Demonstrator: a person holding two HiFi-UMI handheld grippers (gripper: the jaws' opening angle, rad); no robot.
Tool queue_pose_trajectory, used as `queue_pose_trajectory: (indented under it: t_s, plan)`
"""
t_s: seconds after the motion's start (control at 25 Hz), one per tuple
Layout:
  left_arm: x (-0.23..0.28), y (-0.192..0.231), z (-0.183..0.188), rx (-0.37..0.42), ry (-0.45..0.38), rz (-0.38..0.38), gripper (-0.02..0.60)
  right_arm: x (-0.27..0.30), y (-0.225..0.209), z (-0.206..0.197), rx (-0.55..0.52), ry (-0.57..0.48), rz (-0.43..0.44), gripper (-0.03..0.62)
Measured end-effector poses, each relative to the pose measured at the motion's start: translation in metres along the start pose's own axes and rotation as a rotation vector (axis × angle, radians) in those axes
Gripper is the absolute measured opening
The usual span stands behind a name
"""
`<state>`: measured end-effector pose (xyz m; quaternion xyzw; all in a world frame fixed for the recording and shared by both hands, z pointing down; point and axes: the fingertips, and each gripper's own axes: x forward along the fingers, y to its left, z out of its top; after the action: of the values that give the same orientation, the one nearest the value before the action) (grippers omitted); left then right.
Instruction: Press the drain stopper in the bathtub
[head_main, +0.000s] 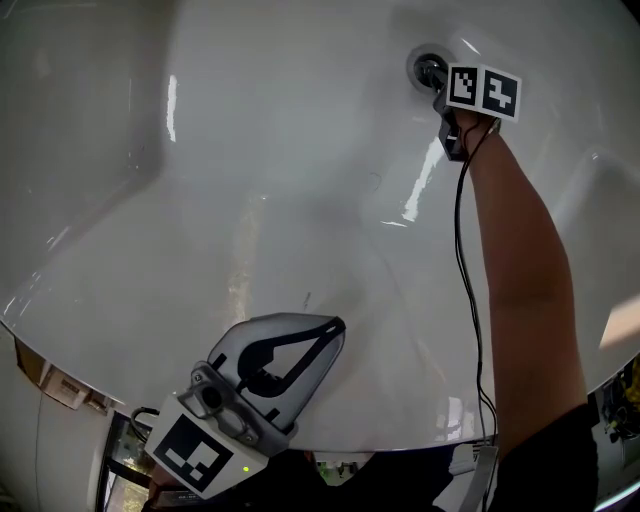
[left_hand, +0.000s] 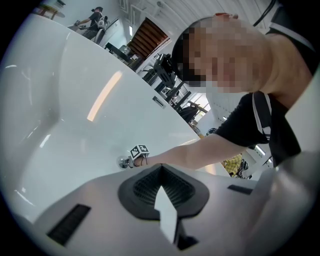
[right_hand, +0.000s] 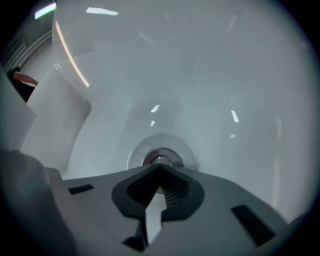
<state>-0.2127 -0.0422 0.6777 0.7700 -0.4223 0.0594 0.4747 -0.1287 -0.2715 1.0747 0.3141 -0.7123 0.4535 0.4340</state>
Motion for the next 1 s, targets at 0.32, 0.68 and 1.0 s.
queue_pose_trajectory:
  t_s: [0.32,0.68,1.0]
  plan:
    - [0.004,-0.006,0.004,0.077,-0.019,-0.018,0.008,0.002,-0.004,0.005,-0.038,0.008,-0.043,0.015]
    - [-0.012,0.036,-0.003,0.087,-0.114,0.114,0.008,-0.124,0.042,0.004,0.052,-0.195,0.1,0.015]
    - [-0.044,-0.043,0.066,0.137,-0.195,0.078,0.008,-0.313,0.065,-0.005,-0.024,-0.274,0.171,0.015]
